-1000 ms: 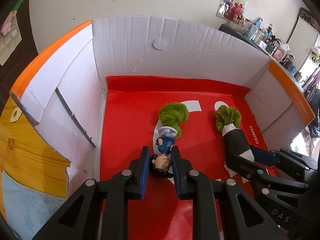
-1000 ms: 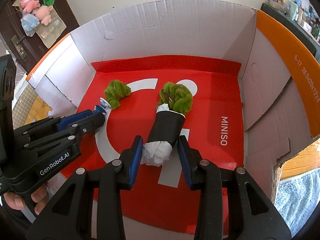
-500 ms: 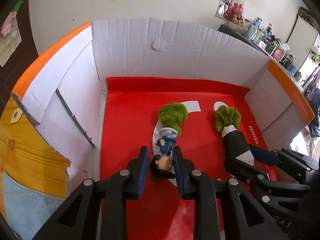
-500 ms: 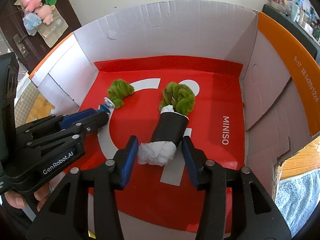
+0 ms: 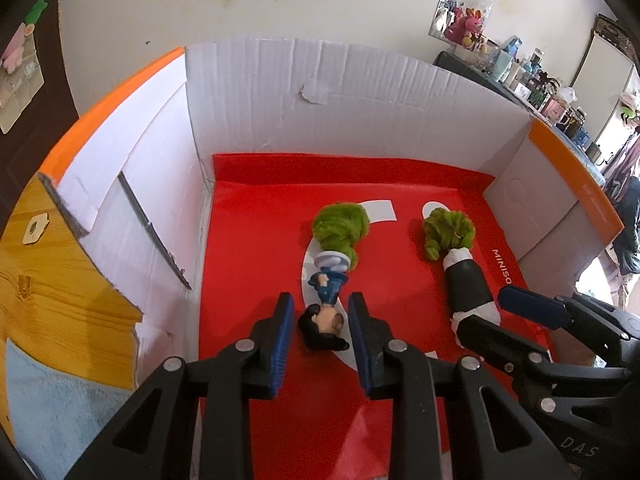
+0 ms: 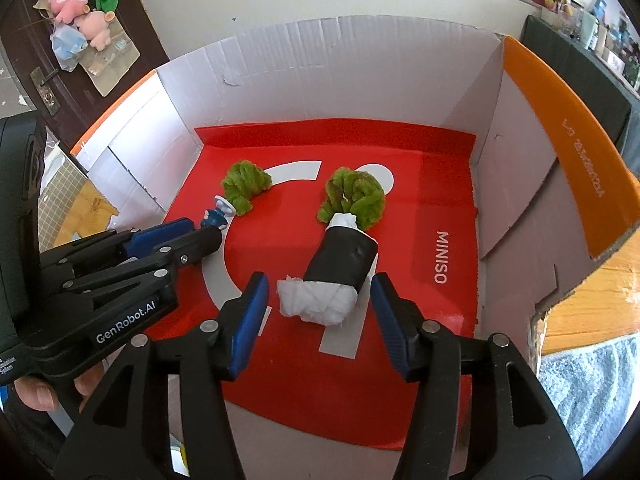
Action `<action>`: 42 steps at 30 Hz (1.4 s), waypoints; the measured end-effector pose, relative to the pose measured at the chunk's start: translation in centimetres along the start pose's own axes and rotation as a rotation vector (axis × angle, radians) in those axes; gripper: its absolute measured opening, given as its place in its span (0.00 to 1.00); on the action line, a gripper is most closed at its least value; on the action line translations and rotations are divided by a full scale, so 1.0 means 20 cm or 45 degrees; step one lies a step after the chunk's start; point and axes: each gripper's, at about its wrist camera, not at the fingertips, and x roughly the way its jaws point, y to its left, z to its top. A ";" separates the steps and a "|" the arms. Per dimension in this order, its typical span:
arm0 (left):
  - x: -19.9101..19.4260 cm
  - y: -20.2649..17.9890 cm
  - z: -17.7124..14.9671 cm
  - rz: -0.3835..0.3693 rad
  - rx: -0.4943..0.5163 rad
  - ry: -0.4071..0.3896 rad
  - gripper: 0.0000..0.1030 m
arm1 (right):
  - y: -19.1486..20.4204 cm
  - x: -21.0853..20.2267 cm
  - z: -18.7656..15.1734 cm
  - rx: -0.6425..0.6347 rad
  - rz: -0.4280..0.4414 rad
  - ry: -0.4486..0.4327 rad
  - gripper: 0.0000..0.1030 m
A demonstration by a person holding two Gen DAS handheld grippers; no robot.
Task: Organize objects
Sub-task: 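Lower both figures onto the red floor and open both tools, then lift both open tools out of the box and back over the towel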
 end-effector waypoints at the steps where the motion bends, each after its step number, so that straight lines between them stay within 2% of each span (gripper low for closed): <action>1: 0.00 0.00 0.00 -0.001 0.002 -0.002 0.29 | 0.00 0.00 0.00 -0.001 0.001 -0.003 0.50; 8: -0.04 -0.02 -0.03 -0.017 0.013 -0.018 0.29 | 0.00 -0.05 -0.02 -0.008 0.008 -0.031 0.50; 11: -0.06 -0.03 -0.04 -0.024 0.019 -0.027 0.37 | 0.00 -0.07 -0.03 -0.011 0.010 -0.041 0.51; 14: -0.09 -0.04 -0.06 -0.032 0.030 -0.039 0.37 | 0.01 -0.09 -0.04 -0.019 0.012 -0.052 0.59; 26: -0.18 -0.05 -0.12 -0.040 0.043 -0.068 0.37 | 0.02 -0.17 -0.09 -0.029 0.028 -0.086 0.59; 30: -0.22 -0.06 -0.15 -0.033 0.049 -0.087 0.47 | 0.04 -0.20 -0.12 -0.035 0.035 -0.099 0.60; 32: -0.23 -0.05 -0.16 -0.037 0.045 -0.092 0.48 | 0.05 -0.21 -0.13 -0.038 0.037 -0.106 0.63; 37: -0.28 -0.04 -0.19 -0.034 0.043 -0.107 0.48 | 0.06 -0.25 -0.16 -0.041 0.042 -0.121 0.64; 42: -0.33 -0.02 -0.21 -0.029 0.036 -0.130 0.55 | 0.07 -0.28 -0.19 -0.044 0.045 -0.132 0.69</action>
